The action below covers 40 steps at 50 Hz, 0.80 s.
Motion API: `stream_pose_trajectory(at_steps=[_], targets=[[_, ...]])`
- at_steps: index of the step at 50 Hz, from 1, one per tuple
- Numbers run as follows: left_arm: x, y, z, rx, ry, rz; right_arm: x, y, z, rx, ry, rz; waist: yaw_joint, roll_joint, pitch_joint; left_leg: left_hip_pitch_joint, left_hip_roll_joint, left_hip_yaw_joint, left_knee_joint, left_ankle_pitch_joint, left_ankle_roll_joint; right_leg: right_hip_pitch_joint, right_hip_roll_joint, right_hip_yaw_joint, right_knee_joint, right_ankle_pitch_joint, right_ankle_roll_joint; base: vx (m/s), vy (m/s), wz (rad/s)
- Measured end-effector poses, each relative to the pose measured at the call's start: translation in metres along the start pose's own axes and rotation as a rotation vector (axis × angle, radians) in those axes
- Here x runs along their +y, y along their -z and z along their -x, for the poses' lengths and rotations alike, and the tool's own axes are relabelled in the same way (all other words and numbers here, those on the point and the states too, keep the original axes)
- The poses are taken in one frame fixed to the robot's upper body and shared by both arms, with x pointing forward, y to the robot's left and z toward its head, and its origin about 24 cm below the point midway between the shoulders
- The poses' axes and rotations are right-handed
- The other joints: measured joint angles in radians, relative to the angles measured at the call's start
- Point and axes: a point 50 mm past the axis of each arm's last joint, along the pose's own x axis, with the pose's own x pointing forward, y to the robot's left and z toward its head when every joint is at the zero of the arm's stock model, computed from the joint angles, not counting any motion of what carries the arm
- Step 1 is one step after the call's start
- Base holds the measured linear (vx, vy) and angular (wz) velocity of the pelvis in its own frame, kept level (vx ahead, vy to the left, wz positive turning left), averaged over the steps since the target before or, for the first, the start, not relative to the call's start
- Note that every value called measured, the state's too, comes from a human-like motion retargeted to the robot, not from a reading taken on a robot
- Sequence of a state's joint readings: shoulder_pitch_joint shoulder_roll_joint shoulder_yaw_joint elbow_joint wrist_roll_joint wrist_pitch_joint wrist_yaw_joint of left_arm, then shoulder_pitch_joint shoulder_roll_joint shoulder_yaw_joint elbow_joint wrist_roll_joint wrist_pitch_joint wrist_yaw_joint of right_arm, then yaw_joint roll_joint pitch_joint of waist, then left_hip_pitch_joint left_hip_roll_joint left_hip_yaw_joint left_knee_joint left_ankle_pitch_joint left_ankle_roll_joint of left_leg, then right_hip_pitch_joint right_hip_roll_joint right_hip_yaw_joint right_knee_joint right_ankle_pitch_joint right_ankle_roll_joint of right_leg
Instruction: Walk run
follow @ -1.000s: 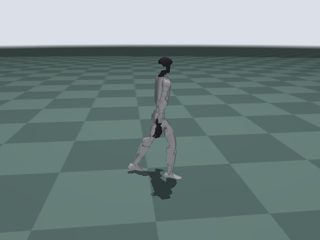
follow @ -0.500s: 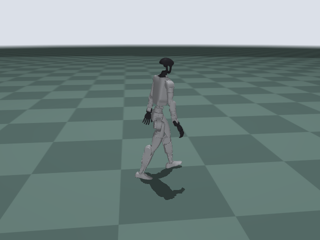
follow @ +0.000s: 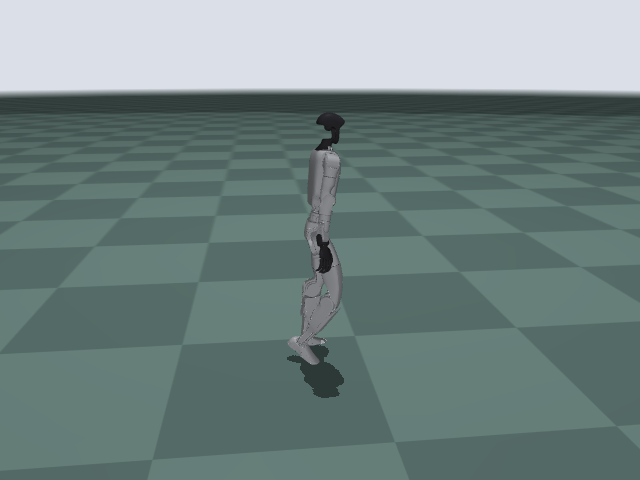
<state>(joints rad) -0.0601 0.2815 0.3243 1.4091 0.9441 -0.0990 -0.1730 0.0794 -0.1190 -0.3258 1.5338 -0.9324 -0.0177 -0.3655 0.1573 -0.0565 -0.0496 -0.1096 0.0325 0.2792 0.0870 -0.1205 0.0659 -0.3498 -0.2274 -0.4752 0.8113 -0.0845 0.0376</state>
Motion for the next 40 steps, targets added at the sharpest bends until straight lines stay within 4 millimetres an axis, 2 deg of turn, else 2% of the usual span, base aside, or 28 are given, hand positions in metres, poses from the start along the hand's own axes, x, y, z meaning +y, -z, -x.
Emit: stream_pose_trajectory(at_steps=[4, 7, 8, 10, 13, 15, 17, 19, 20, 22, 23, 25, 28, 30, 33, 37, 40], targets=[[0.02, -0.027, 0.001, -0.106, -0.037, -0.036, 0.012, 0.01, 0.005, 0.038, -0.044, 0.008, -0.051, -0.027, 0.024, 0.097, -0.055, -0.034, -0.047, -0.036, -0.013, -0.067, 0.022, -0.047, -0.354, -0.035, -0.059, 0.56, -0.04, 0.53], [0.029, -0.045, 0.003, -0.177, -0.056, -0.052, 0.021, 0.016, 0.008, 0.066, -0.09, 0.017, -0.078, -0.044, 0.039, 0.166, -0.085, -0.067, -0.065, -0.072, -0.024, -0.12, 0.069, 0.023, -0.596, -0.049, -0.094, 0.66, -0.07, 0.6], [0.03, -0.049, 0.004, -0.194, -0.059, -0.058, 0.024, 0.019, 0.01, 0.077, -0.106, 0.019, -0.082, -0.042, 0.038, 0.184, -0.088, -0.075, -0.065, -0.085, -0.027, -0.142, 0.082, 0.053, -0.644, -0.053, -0.08, 0.7, -0.1, 0.44], [0.028, -0.055, 0.004, -0.216, -0.059, -0.067, 0.027, 0.023, 0.012, 0.094, -0.129, 0.02, -0.081, -0.042, 0.041, 0.212, -0.096, -0.087, -0.059, -0.108, -0.032, -0.166, 0.084, 0.076, -0.681, -0.048, -0.061, 0.58, -0.05, 0.31], [0.01, -0.055, 0.001, -0.216, -0.014, -0.076, 0.025, 0.028, 0.011, 0.122, -0.15, 0.029, -0.075, -0.034, 0.037, 0.256, -0.112, -0.093, -0.035, -0.137, -0.054, -0.186, 0.06, 0.08, -0.557, -0.005, -0.145, 0.66, 0.01, 0.19], [-0.007, -0.042, -0.002, -0.171, 0.044, -0.081, 0.024, 0.031, 0.011, 0.131, -0.153, 0.042, -0.105, -0.021, 0.016, 0.281, -0.116, -0.112, -0.012, -0.125, -0.077, -0.17, 0.038, 0.049, -0.511, 0.064, -0.15, 0.87, -0.04, 0.48], [-0.024, -0.026, -0.003, -0.108, 0.101, -0.102, 0.022, 0.031, 0.01, 0.129, -0.146, 0.032, -0.126, 0.01, -0.004, 0.289, -0.095, -0.137, 0.03, -0.058, -0.118, -0.159, 0.032, 0.046, -0.442, 0.047, -0.166, 0.75, -0.03, 0.61], [-0.044, -0.011, -0.003, -0.053, 0.144, -0.128, 0.021, 0.03, 0.01, 0.14, -0.137, -0.002, -0.136, 0.039, -0.017, 0.289, -0.072, -0.153, 0.097, 0.062, -0.163, -0.126, 0.052, 0.1, -0.422, 0.004, -0.159, 0.97, -0.09, 0.61], [-0.054, -0.005, -0.003, -0.028, 0.162, -0.135, 0.021, 0.03, 0.01, 0.145, -0.131, -0.019, -0.132, 0.039, -0.02, 0.289, -0.068, -0.126, 0.137, 0.136, -0.177, -0.093, 0.059, 0.123, -0.436, -0.016, -0.155, 0.94, -0.09, 0.16], [-0.068, 0.009, -0.001, 0.019, 0.199, -0.131, 0.019, 0.027, 0.009, 0.139, -0.123, -0.047, -0.107, 0.004, -0.024, 0.252, -0.064, -0.027, 0.272, 0.305, -0.17, 0.006, 0.015, 0.053, -0.501, -0.044, -0.15, 0.85, -0.09, -0.14], [-0.072, 0.014, 0.0, 0.038, 0.216, -0.127, 0.017, 0.024, 0.007, 0.129, -0.119, -0.059, -0.089, -0.019, -0.02, 0.214, -0.075, -0.004, 0.369, 0.37, -0.167, 0.05, -0.009, 0.04, -0.531, -0.054, -0.139, 0.93, -0.14, -0.03], [-0.074, 0.02, 0.001, 0.062, 0.235, -0.115, 0.01, 0.015, 0.004, 0.1, -0.107, -0.068, -0.075, -0.061, -0.008, 0.111, -0.066, 0.028, 0.594, 0.392, -0.161, 0.101, -0.041, 0.062, -0.559, -0.078, -0.12, 0.86, -0.16, 0.45], [-0.068, 0.02, 0.001, 0.055, 0.198, -0.064, -0.012, -0.004, -0.004, 0.034, -0.039, -0.021, -0.063, -0.079, 0.006, -0.065, 0.053, 0.11, 0.841, 0.233, -0.111, 0.176, -0.05, -0.008, -0.61, -0.103, -0.104, 0.54, -0.12, 0.57], [-0.065, 0.018, 0.0, 0.035, 0.155, -0.007, -0.031, -0.017, -0.009, -0.016, 0.031, 0.031, -0.039, -0.069, 0.017, -0.171, 0.083, 0.12, 0.867, 0.182, -0.115, 0.227, -0.012, -0.026, -0.664, -0.11, -0.1, 0.54, -0.11, -0.05], [-0.065, 0.016, 0.0, 0.012, 0.113, 0.078, -0.058, -0.04, -0.014, -0.102, 0.136, 0.091, 0.004, -0.049, 0.023, -0.311, 0.076, 0.109, 0.738, 0.13, -0.15, 0.285, 0.047, -0.03, -0.727, -0.123, -0.085, 0.56, -0.09, -0.39], [-0.065, 0.018, 0.0, 0.017, 0.11, 0.114, -0.086, -0.068, -0.015, -0.206, 0.238, 0.082, 0.062, -0.025, 0.039, -0.406, 0.068, 0.125, 0.393, 0.084, -0.1, 0.372, 0.114, -0.021, -0.777, -0.165, -0.06, 0.62, -0.03, -0.45], [-0.066, 0.021, 0.001, 0.044, 0.126, 0.09, -0.099, -0.085, -0.013, -0.264, 0.286, 0.036, 0.104, -0.025, 0.054, -0.455, 0.008, -0.028, 0.144, 0.062, -0.1, 0.431, 0.129, -0.004, -0.788, -0.202, -0.023, 0.59, 0.03, -0.55]])
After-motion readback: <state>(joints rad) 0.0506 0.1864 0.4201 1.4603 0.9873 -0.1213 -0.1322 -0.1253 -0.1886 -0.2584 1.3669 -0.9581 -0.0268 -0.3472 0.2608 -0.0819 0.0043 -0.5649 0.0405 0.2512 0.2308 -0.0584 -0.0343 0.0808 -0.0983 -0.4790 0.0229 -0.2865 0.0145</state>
